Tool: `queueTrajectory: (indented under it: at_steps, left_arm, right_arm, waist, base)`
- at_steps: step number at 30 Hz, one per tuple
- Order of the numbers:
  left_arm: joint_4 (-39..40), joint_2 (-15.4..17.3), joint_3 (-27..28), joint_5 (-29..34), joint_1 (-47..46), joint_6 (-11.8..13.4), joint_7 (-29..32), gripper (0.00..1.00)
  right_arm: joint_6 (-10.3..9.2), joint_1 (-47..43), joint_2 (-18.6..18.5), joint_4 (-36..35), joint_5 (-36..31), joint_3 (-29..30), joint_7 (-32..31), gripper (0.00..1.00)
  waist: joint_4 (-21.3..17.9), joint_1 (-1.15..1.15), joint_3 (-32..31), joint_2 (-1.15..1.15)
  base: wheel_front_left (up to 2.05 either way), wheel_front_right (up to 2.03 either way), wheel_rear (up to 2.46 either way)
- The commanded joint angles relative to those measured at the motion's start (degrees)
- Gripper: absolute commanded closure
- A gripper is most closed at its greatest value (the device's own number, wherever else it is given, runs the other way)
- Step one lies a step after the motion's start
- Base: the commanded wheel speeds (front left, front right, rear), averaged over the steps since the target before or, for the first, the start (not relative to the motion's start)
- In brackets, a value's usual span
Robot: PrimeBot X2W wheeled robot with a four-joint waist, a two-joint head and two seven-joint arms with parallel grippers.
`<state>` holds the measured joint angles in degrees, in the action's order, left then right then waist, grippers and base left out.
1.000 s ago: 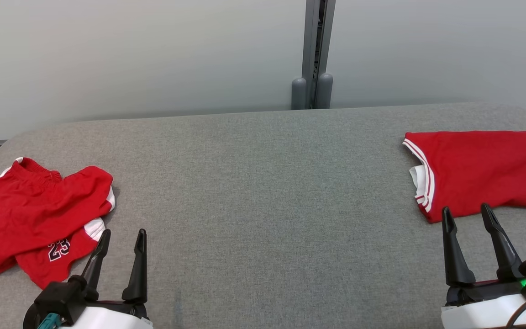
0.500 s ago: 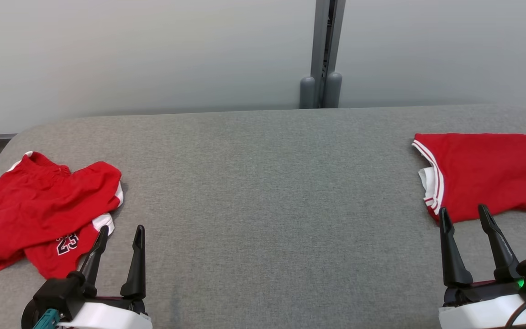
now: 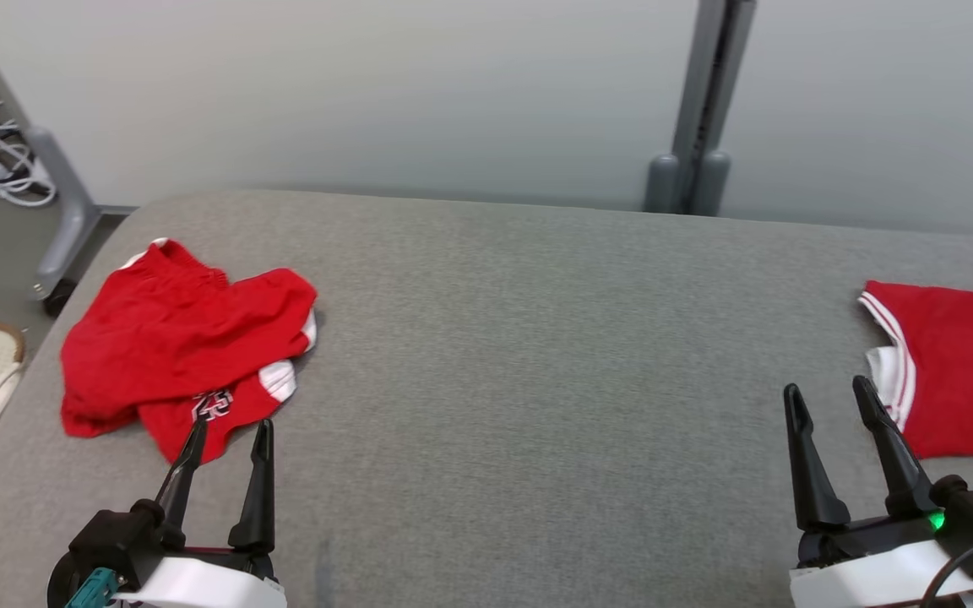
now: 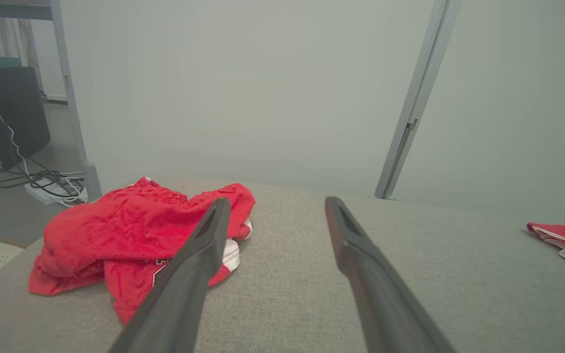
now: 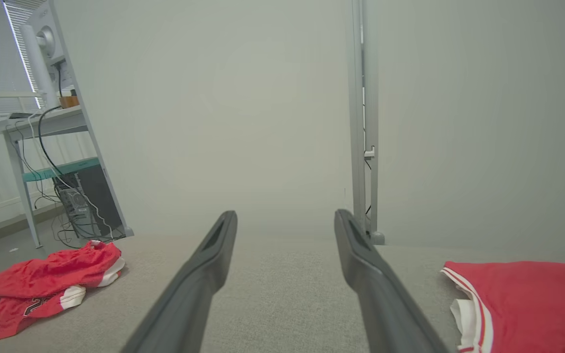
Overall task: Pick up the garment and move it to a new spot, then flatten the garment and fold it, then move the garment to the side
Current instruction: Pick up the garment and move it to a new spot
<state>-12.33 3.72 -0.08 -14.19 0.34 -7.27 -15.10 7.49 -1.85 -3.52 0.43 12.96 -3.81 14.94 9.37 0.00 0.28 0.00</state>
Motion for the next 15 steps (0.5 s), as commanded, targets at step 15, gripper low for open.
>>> queueTrajectory:
  at_steps: [15]
  left_arm:
    - [-1.87,0.55,-0.17,-0.40,-0.06,-0.27,-0.11,0.00]
  right_arm:
    - [0.02,0.87,-0.85,1.69,1.72,-3.17,0.25,0.00]
  waist:
    - [10.92,0.00,-2.15,0.00]
  base:
    - [0.00,0.00,0.00]
